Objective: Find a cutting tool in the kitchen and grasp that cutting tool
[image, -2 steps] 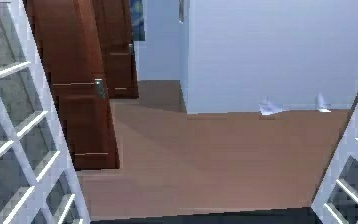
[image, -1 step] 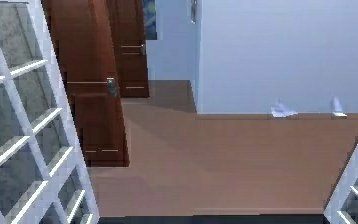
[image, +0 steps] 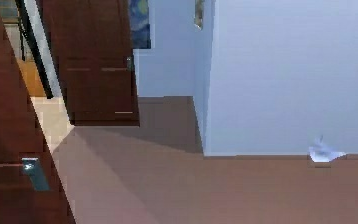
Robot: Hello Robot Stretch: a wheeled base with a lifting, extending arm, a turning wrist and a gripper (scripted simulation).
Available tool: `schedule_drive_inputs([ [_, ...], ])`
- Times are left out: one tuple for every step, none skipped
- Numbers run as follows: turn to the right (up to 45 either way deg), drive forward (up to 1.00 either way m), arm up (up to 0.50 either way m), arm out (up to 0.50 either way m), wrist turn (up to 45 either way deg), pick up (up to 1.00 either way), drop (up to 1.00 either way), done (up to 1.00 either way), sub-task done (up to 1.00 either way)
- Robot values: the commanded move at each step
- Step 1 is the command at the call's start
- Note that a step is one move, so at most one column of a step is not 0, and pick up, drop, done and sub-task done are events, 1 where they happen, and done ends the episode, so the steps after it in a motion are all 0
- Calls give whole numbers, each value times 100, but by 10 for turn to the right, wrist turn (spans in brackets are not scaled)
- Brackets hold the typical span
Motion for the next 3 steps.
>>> schedule_drive_inputs([
  [-30, 0, 0, 0, 0, 0, 0, 0, 0],
  [0, 100, 0, 0, 0, 0, 0, 0, 0],
  [-30, 0, 0, 0, 0, 0, 0, 0, 0],
])
